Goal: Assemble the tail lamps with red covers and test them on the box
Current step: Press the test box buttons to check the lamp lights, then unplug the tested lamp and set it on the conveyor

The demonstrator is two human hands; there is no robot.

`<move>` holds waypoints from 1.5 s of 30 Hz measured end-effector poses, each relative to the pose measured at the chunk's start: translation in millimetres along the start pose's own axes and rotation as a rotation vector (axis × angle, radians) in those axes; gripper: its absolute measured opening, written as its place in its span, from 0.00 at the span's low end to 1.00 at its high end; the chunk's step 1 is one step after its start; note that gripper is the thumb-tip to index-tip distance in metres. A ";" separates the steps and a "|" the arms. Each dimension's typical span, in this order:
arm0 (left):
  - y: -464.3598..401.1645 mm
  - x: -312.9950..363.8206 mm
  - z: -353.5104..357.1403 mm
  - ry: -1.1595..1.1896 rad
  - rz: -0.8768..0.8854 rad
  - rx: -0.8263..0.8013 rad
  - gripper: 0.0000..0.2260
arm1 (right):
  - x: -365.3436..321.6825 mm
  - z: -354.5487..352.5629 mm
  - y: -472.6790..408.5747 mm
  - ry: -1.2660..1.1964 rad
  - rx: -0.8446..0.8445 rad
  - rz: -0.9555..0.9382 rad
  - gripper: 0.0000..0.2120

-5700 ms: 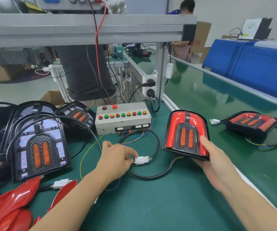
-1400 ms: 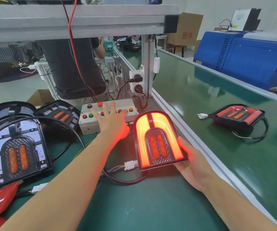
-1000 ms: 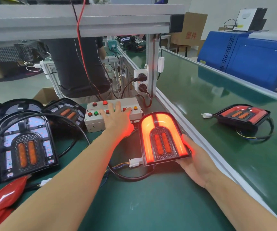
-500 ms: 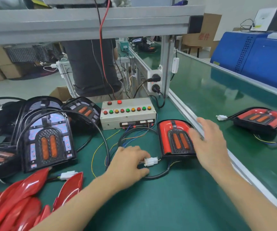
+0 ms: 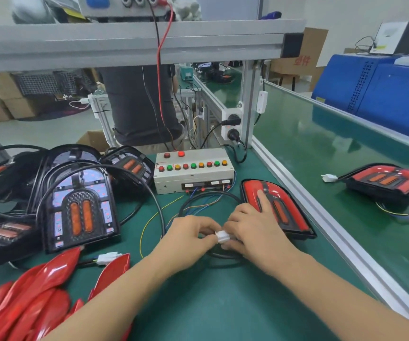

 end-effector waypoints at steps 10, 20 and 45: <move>-9.2 8.3 2.8 -0.054 -0.201 0.006 0.04 | -4.3 2.5 2.6 -0.066 -0.031 0.035 0.14; -9.4 0.2 3.3 -0.665 -0.047 -0.010 0.20 | -0.8 3.4 3.7 -0.102 0.024 0.068 0.14; -17.3 41.2 -18.4 -0.078 -0.048 0.468 0.07 | 88.0 16.7 44.7 -1.516 0.068 1.155 0.16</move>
Point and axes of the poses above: each hand's wrist, its own y-axis away from the middle knuckle, its own z-axis out of the palm, x = y × z, the point moved 4 cm from there along -y, towards the middle knuckle, and after that the axes turned 8 degrees about x, right-handed, at the moved point
